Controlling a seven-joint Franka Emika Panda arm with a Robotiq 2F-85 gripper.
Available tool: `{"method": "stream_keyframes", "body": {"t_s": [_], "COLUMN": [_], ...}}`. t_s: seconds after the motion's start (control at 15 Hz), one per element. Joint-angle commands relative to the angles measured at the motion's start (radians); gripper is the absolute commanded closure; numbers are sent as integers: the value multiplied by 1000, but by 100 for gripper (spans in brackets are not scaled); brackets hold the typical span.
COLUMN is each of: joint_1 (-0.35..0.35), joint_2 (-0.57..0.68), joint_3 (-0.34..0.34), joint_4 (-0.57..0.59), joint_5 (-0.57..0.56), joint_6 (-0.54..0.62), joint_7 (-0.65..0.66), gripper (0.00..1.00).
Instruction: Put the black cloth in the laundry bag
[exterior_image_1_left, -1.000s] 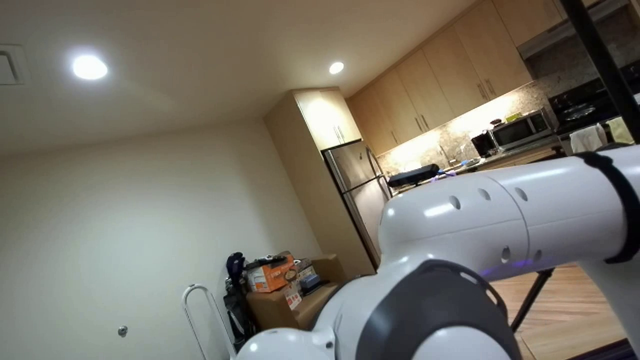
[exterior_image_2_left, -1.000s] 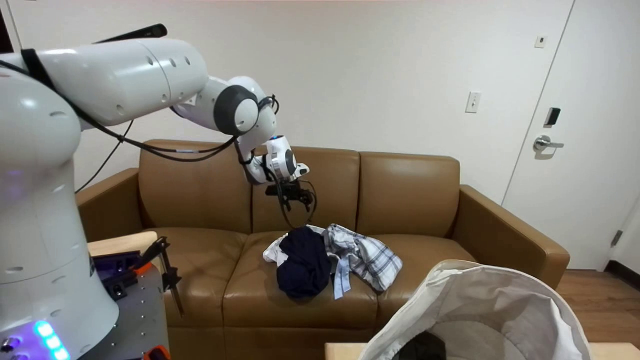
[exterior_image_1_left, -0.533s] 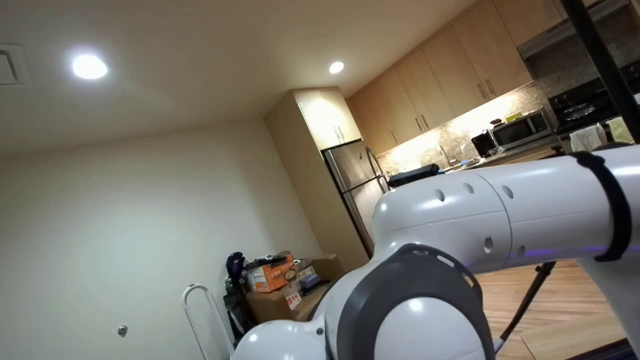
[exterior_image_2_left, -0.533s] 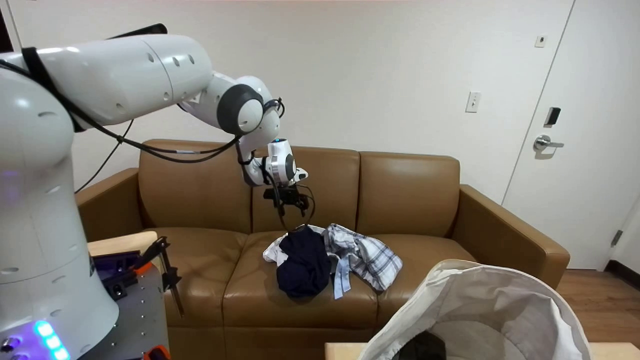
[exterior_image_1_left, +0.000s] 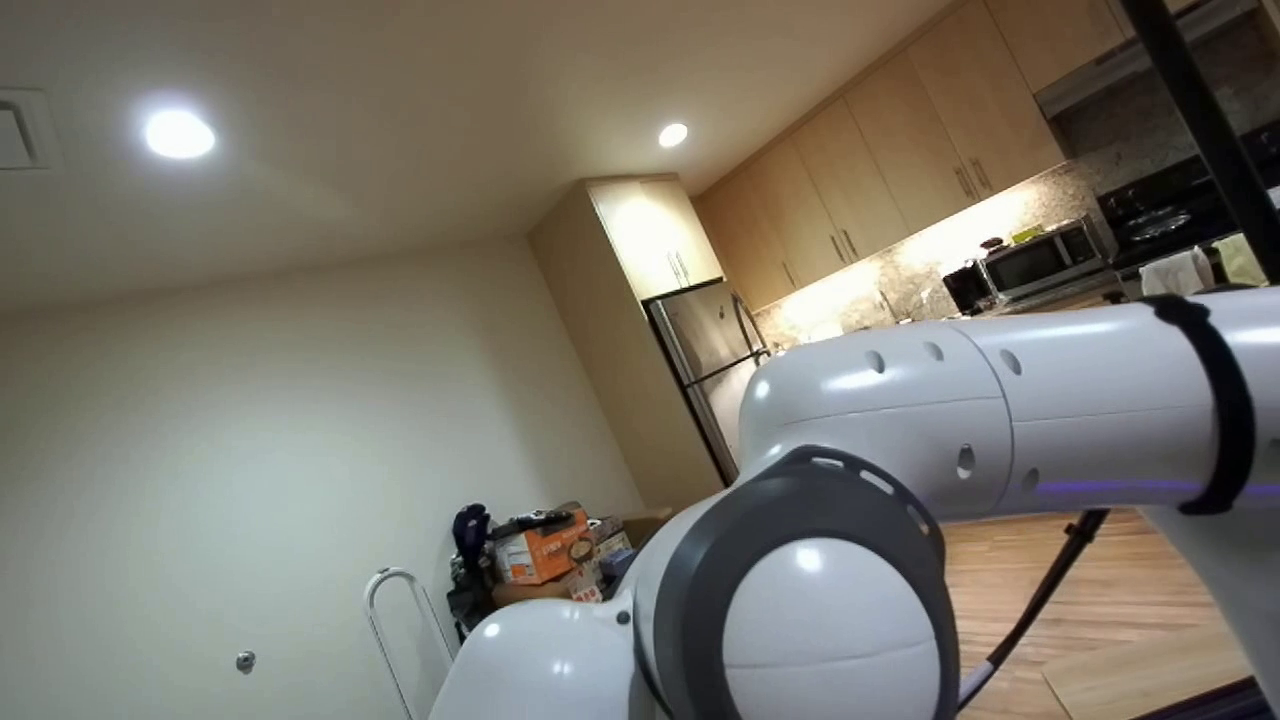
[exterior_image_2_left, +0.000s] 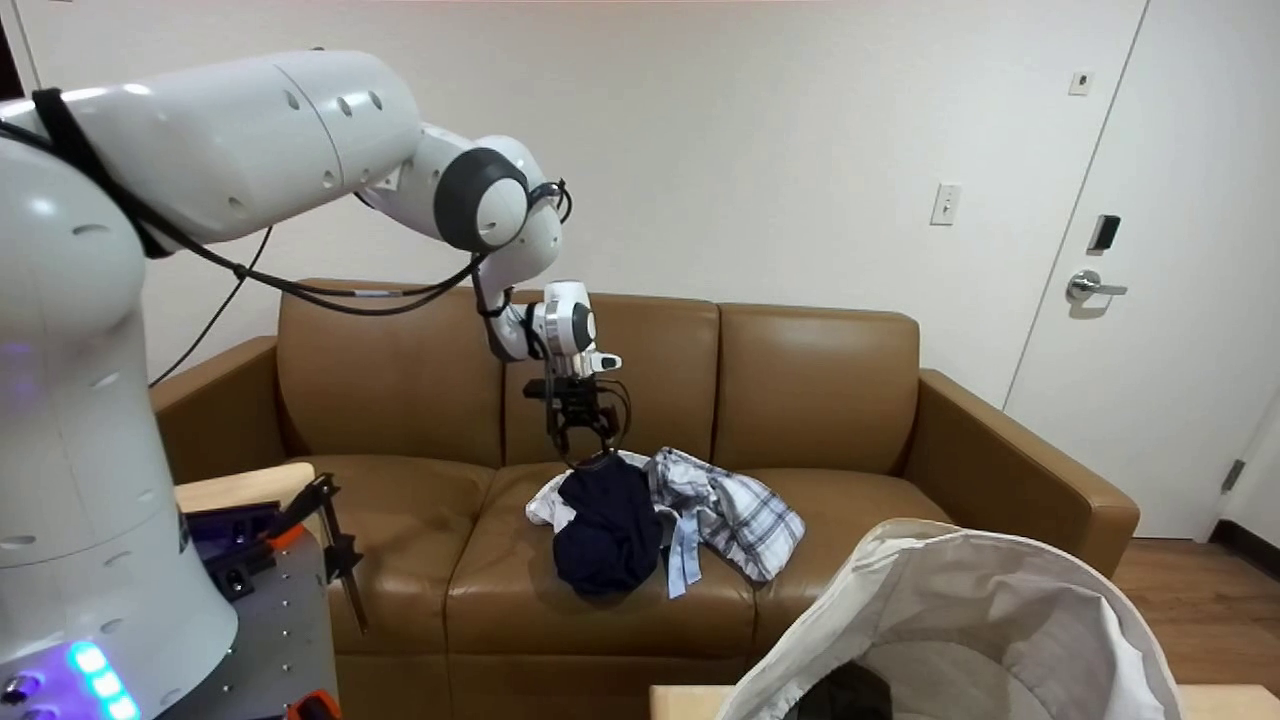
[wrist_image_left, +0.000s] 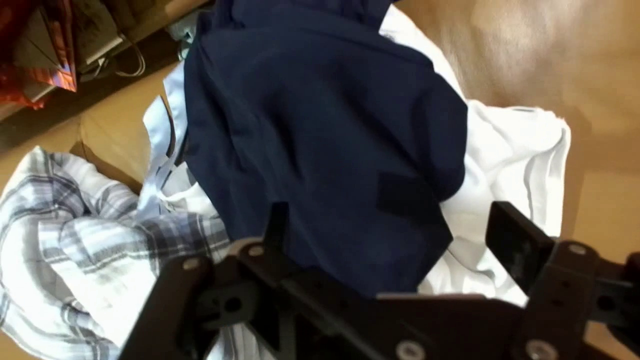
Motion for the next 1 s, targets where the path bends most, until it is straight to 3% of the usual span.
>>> {"method": "stream_keyframes", "body": {"t_s": [0.0,0.13,0.2,0.53,0.93], "joint_1": [-35,-40,8,42,66], "joint_2": [-29,-10,-10,16,40], "joint_3": [3,-7,-78,-169,-208], "joint_4": [-88,-100,-106,-137,-141], "joint_5": [6,-1,78,143,198], "joint_6": [20,27,49,190,333], "joint_7": [3,4,-27,-36,-54], "gripper": [0,0,0,0,0]}}
